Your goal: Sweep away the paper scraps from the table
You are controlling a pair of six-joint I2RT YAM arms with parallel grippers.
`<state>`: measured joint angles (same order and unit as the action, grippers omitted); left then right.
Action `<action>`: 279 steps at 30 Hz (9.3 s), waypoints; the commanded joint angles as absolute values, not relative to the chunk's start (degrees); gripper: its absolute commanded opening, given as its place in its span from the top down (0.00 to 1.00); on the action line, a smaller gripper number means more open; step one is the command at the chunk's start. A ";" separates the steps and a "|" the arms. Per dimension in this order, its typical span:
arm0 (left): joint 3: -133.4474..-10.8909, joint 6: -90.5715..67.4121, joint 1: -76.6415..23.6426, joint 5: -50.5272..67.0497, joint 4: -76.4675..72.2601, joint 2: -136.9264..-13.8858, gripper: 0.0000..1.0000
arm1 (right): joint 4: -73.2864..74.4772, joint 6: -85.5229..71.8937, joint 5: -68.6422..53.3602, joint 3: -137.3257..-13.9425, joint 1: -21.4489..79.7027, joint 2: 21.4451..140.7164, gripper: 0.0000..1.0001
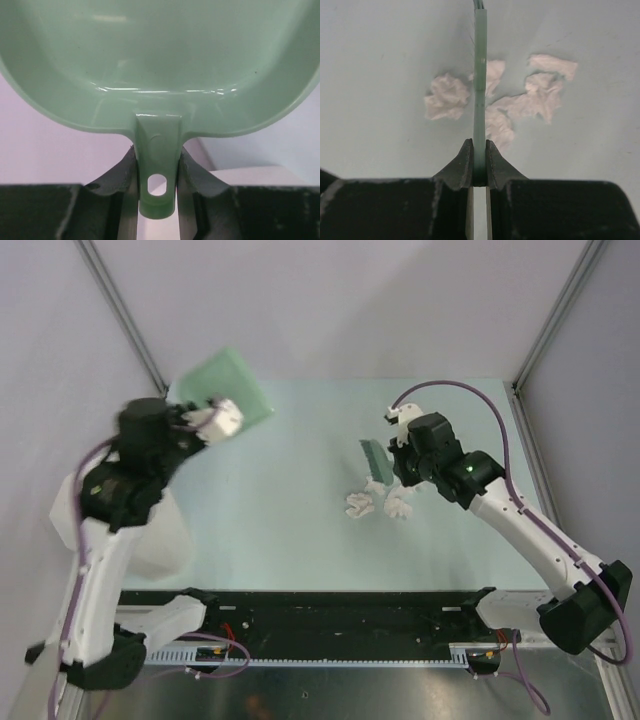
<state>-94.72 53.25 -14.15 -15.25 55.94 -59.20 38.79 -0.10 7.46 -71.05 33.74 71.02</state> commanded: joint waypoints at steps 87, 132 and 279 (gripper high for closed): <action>-85.43 28.56 4.72 13.88 51.32 -62.06 1.00 | 44.74 -6.42 -18.37 -80.51 23.38 68.47 1.00; -85.61 118.02 55.99 -14.49 54.78 -49.49 1.00 | 40.25 -5.10 -24.87 -79.63 24.35 72.25 1.00; -65.21 39.20 -35.86 -0.54 58.27 -96.60 1.00 | 46.73 -10.02 -10.40 -91.93 43.34 87.46 1.00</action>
